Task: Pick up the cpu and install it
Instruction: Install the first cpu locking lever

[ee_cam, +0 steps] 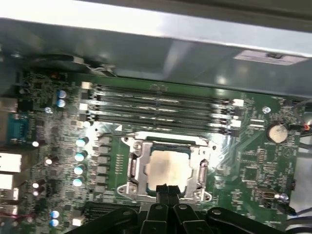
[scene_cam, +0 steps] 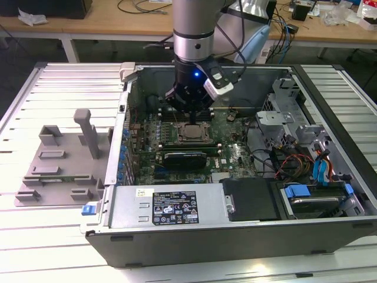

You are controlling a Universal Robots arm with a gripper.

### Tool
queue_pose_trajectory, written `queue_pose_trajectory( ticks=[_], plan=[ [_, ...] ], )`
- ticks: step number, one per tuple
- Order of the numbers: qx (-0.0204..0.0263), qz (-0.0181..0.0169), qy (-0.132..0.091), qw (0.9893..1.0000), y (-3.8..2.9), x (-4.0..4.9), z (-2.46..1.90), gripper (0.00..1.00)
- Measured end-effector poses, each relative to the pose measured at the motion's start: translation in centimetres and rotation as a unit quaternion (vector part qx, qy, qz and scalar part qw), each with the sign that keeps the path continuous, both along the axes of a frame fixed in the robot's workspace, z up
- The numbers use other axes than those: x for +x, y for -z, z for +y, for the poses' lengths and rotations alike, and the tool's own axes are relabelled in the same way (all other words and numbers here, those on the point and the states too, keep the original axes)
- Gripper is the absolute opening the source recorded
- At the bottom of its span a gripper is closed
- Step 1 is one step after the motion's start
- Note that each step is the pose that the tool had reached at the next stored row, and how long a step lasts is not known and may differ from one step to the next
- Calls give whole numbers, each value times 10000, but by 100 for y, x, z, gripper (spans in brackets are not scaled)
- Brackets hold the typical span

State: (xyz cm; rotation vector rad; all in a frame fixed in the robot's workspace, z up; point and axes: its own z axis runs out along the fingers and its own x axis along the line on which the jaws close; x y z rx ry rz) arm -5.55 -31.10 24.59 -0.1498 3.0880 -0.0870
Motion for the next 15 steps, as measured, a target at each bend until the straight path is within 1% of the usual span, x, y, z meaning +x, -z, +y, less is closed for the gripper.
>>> queue_pose_trajectory(
  ticks=[3,4,6,7,8,11,12,13,14,15],
  plan=[
    [0,0,-1,10000,0,-73,0,11],
    [0,0,0,10000,0,-125,0,11],
    [0,0,0,10000,0,-188,0,11],
    [0,0,0,10000,0,-248,0,11],
    [0,-1,0,10000,1,-263,0,11],
    [0,1,0,10000,0,-272,0,11],
    [1,41,-1,10000,0,-272,0,11],
    [9,153,0,9999,2,-266,0,11],
    [15,250,0,9997,2,-262,0,11],
    [15,258,0,9997,2,-262,0,11]
  ],
)
